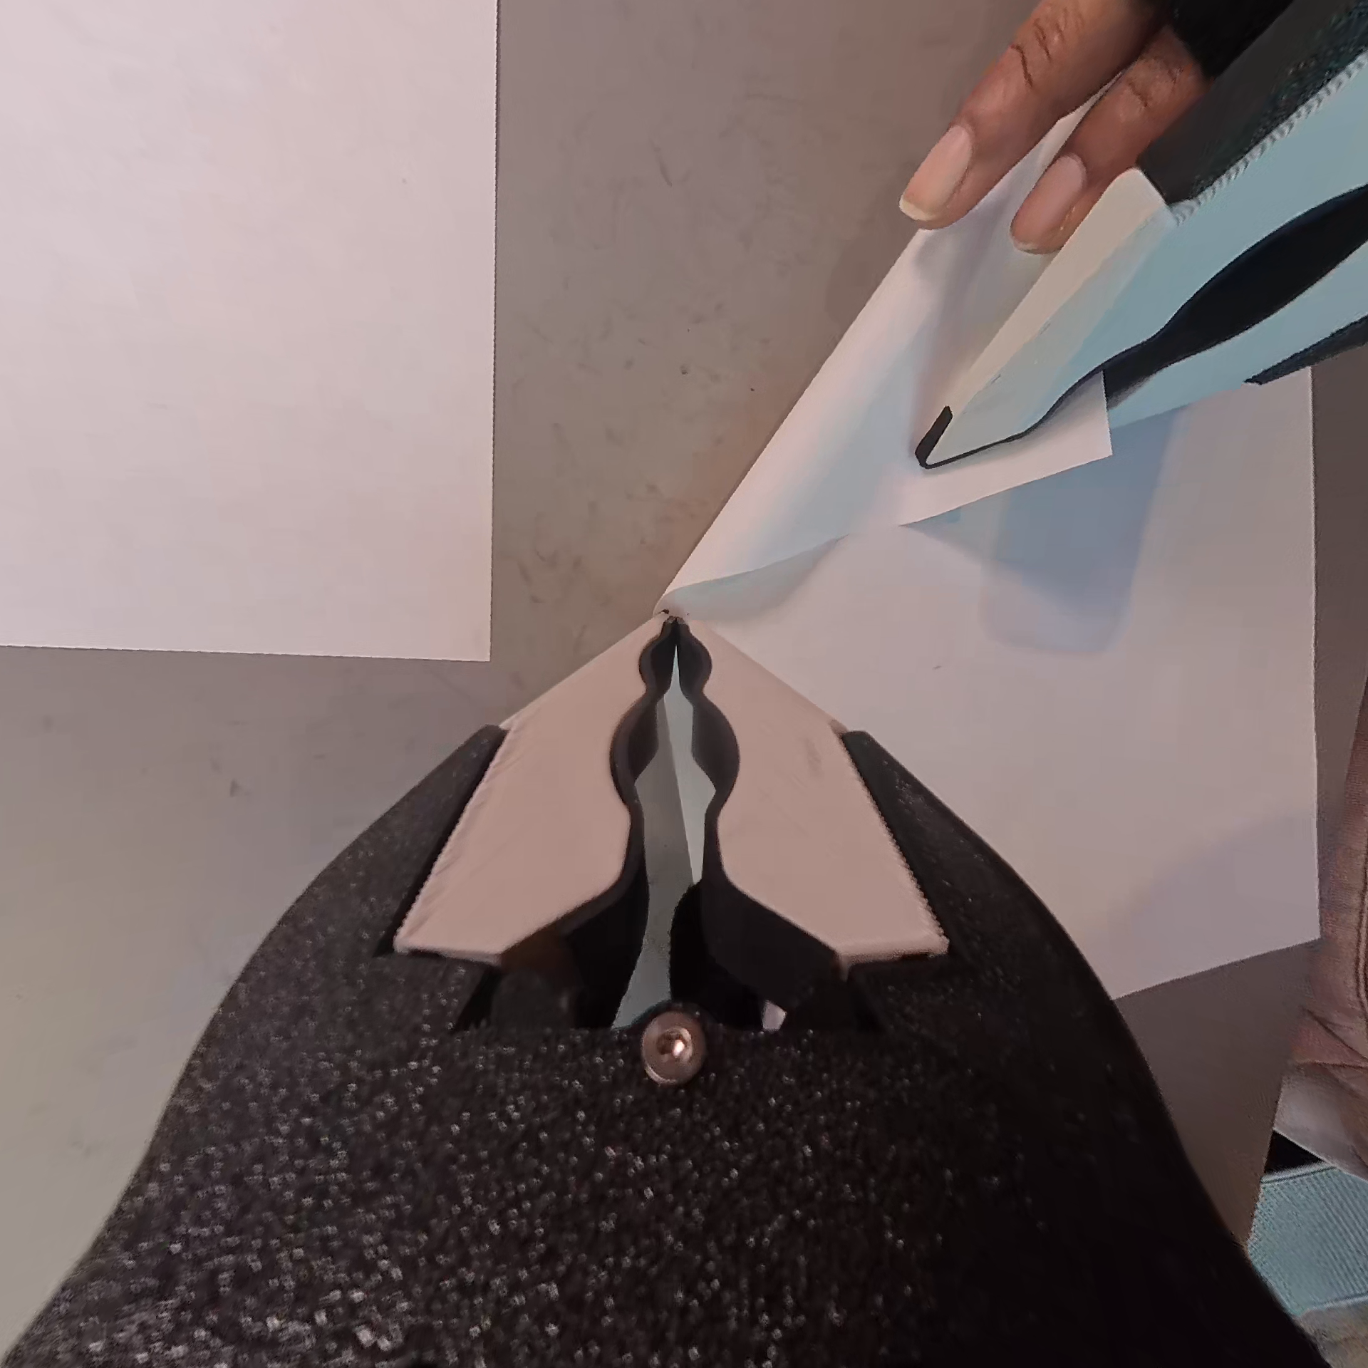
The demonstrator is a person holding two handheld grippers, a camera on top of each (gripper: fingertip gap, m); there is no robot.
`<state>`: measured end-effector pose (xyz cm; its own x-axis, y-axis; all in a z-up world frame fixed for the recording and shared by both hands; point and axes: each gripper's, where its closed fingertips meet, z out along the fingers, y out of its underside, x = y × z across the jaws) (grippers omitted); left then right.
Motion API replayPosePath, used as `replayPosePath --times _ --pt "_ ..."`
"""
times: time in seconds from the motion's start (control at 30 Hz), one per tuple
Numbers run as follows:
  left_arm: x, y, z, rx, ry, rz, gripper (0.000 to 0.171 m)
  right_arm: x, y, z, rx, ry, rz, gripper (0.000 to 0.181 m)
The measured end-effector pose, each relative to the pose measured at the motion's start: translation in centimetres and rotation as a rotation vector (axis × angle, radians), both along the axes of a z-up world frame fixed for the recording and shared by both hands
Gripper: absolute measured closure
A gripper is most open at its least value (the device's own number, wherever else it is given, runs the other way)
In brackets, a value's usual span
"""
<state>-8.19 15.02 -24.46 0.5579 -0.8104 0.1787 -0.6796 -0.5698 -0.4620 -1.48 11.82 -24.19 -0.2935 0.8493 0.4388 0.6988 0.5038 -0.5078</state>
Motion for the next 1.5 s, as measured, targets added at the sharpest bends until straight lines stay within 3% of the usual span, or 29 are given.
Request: replayPosePath --times 0.47,0.87,1.23,1.4,1.5 --pt "1.2 0.9 0.1 -0.024 -0.107 0.084 0.171 0.4 -0.2 0.0 -0.057 0.004 -0.046 0.181" --pt "1.1 0.9 -0.1 0.062 0.003 0.032 0.171 0.7 0.7 0.0 -0.040 -0.013 -0.072 0.181" --pt "1.3 1.1 0.1 0.061 -0.119 0.136 0.171 0.8 0.8 -0.1 -0.063 0.013 -0.095 0.181" --pt "1.8 1.2 1.4 0.049 -0.269 0.212 0.171 0.8 0.7 -0.1 -0.070 0.024 -0.100 0.181" --pt "1.5 1.8 1.6 0.098 -0.257 0.236 0.171 0.8 0.7 -0.1 -0.072 0.025 -0.102 0.181"
